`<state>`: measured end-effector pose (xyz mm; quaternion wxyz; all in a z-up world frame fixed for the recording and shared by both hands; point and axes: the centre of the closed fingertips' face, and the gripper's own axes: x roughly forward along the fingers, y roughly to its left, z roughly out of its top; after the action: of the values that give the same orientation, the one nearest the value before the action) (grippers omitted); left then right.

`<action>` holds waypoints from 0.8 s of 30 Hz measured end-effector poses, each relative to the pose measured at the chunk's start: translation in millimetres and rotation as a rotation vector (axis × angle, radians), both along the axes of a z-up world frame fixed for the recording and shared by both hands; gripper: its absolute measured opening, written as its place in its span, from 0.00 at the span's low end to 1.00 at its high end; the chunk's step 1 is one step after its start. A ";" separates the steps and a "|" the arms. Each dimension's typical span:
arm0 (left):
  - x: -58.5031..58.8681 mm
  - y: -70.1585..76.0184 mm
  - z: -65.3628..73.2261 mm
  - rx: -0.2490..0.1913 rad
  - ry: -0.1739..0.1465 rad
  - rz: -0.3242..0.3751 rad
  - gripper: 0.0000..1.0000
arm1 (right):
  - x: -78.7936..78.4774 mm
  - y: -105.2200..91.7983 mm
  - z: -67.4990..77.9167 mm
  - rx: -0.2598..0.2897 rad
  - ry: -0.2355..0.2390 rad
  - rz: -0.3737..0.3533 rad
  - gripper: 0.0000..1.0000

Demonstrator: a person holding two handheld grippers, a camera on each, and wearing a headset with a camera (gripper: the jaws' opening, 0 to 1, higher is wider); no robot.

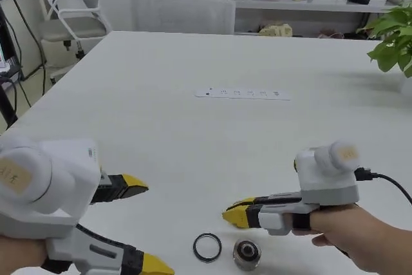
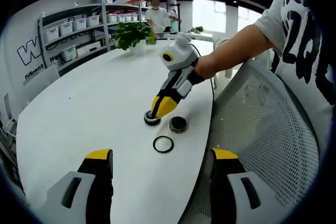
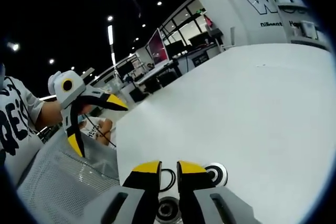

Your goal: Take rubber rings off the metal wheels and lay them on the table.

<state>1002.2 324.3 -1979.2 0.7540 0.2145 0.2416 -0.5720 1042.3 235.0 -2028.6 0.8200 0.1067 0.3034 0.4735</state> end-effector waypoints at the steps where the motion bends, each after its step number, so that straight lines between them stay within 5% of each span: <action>1: 0.5 -0.4 0.7 -0.002 0.001 0.001 0.73 | 0.7 -1.0 2.2 0.006 -0.003 -0.005 0.09; 24: 19.9 -10.3 3.3 0.013 -0.009 -0.005 0.72 | 6.4 -34.3 5.9 -0.017 -0.051 -0.070 0.12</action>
<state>1022.1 313.9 -1975.9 0.7522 0.2224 0.2414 -0.5713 1048.8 200.7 -2022.6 0.8445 0.0981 0.2826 0.4442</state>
